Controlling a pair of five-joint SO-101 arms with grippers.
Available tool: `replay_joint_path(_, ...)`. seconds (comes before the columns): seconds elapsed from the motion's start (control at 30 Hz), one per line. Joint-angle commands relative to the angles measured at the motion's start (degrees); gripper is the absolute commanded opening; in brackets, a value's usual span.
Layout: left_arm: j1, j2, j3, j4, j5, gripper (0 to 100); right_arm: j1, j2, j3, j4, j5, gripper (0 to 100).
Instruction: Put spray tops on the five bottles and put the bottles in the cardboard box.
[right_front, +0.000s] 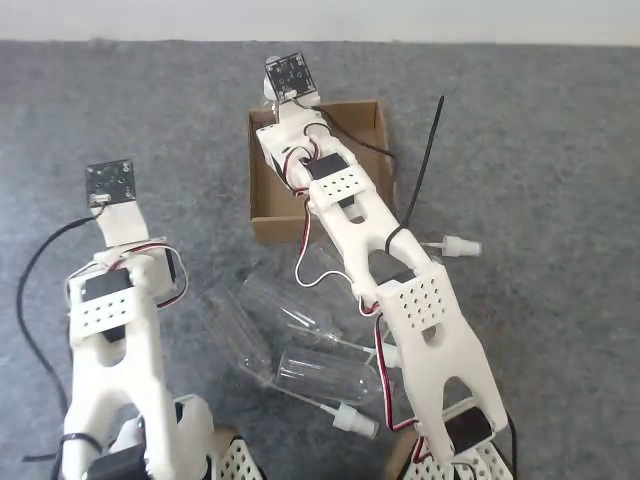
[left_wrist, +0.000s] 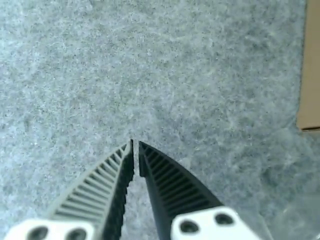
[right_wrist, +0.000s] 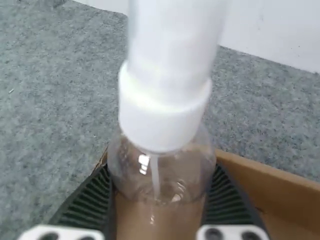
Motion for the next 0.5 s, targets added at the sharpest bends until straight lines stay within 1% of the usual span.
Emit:
replay_joint_path(0.0, 0.09, -2.11, -0.22, -1.32, -0.53, 2, 0.66, -1.36, -3.25, 0.40, -0.44, 17.9)
replay_joint_path(0.13, 0.09, -2.11, -0.22, -1.32, -0.53, 2, 0.40, -1.45, -3.25, 2.68, -0.44, 23.3)
replay_joint_path(0.47, 0.09, -2.11, -0.22, -1.41, -0.53, 2, -0.04, -1.54, -3.25, 3.38, -0.44, 28.4)
